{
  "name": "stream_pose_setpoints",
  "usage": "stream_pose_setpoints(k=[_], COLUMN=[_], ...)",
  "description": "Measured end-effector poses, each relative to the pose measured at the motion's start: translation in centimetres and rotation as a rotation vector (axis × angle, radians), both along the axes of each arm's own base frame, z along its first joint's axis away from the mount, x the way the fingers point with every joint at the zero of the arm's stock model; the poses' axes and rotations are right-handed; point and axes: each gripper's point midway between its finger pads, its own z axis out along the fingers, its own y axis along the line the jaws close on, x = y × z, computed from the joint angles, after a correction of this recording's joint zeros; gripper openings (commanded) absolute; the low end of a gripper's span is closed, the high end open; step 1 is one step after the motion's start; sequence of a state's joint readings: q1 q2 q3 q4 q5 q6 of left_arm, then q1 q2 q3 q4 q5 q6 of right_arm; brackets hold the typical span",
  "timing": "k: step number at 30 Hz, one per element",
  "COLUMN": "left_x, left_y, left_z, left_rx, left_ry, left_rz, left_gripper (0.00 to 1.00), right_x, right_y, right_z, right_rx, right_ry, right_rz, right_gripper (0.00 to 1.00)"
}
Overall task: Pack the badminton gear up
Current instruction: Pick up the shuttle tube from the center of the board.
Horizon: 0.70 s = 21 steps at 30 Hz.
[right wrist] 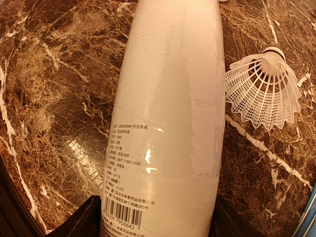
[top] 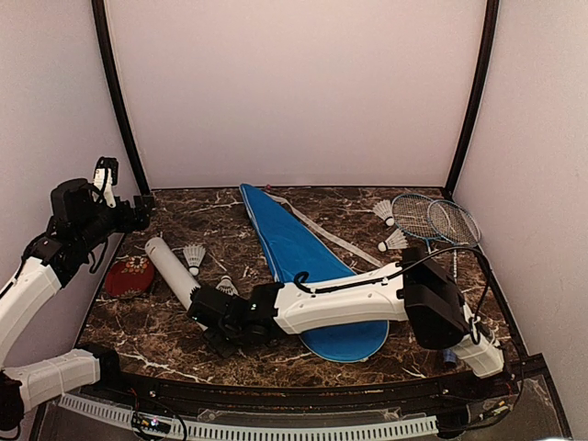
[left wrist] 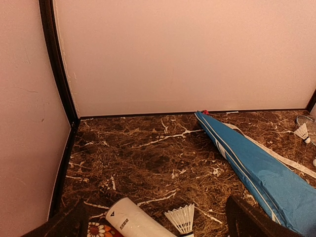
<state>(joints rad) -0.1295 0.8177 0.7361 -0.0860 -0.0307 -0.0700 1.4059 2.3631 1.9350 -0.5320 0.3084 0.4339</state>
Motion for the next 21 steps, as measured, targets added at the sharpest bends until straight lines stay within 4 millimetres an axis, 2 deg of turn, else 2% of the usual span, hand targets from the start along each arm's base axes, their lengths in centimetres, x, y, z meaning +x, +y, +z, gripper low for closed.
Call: stream_pose_setpoints(k=[4, 10, 15, 18, 21], left_x=[0.0, 0.2, 0.4, 0.4, 0.2], left_y=[-0.2, -1.0, -2.1, -3.0, -4.2], left_z=[-0.1, -0.6, -1.4, -1.7, -1.8], left_rx=[-0.005, -0.014, -0.029, -0.042, -0.054], left_ry=[0.003, 0.023, 0.05, 0.062, 0.067], left_rz=[-0.011, -0.053, -0.114, -0.16, -0.225], left_gripper=[0.99, 0.99, 0.99, 0.99, 0.99], right_x=[-0.2, -1.0, -2.2, -2.7, -3.3], right_y=[-0.1, -2.0, -5.1, -6.0, -7.9], right_z=[-0.1, 0.7, 2.6, 3.4, 3.7], right_rx=[0.01, -0.005, 0.004, 0.031, 0.057], right_ry=[-0.001, 0.007, 0.025, 0.035, 0.055], right_rz=[0.018, 0.074, 0.114, 0.126, 0.14], right_gripper=[0.59, 0.58, 0.57, 0.57, 0.57])
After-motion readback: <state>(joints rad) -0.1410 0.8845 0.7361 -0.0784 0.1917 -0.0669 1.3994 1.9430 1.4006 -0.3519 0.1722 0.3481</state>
